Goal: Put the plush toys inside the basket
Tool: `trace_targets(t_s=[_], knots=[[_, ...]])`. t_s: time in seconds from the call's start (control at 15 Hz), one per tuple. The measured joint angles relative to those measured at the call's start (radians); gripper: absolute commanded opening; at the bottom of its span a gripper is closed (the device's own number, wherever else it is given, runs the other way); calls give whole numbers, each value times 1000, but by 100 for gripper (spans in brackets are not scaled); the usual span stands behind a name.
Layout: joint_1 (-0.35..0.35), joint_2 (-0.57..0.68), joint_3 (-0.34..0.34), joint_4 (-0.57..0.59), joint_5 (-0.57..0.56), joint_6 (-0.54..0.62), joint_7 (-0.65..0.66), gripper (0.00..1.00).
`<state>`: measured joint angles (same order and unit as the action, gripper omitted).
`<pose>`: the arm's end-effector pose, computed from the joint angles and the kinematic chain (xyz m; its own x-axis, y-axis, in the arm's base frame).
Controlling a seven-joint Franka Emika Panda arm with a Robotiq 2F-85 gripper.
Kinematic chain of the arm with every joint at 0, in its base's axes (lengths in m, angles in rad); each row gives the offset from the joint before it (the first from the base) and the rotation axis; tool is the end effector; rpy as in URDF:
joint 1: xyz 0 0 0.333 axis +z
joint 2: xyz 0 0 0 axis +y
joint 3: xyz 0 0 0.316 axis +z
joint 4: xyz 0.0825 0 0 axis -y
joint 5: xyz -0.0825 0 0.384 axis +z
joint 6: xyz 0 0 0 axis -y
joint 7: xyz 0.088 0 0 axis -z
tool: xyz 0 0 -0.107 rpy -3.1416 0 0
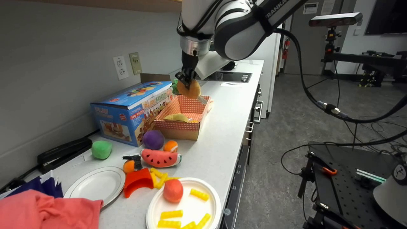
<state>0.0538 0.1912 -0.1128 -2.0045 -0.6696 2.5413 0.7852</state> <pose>0.6177 -0.0263 0.3974 0.8361 -0.2294 0.4983 -0.3863 -0.8912 0.2378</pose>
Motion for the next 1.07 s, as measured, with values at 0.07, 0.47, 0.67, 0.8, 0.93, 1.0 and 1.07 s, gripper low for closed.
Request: trace_targets(t_s=[0.07,0.47,0.67,0.8,0.93,1.0,1.07], knots=[[1,25,-2,13,-17,0,36,36],[10,126,-2,77,-23,0,120,79],[10,129,-2,85,-20,0,121,100],[11,121,0,86,-17,0,119,100],[14,107,4,84,-15,0,112,100],[15,98,12,82,-8,0,98,100],[16,85,24,74,8,1,69,100]])
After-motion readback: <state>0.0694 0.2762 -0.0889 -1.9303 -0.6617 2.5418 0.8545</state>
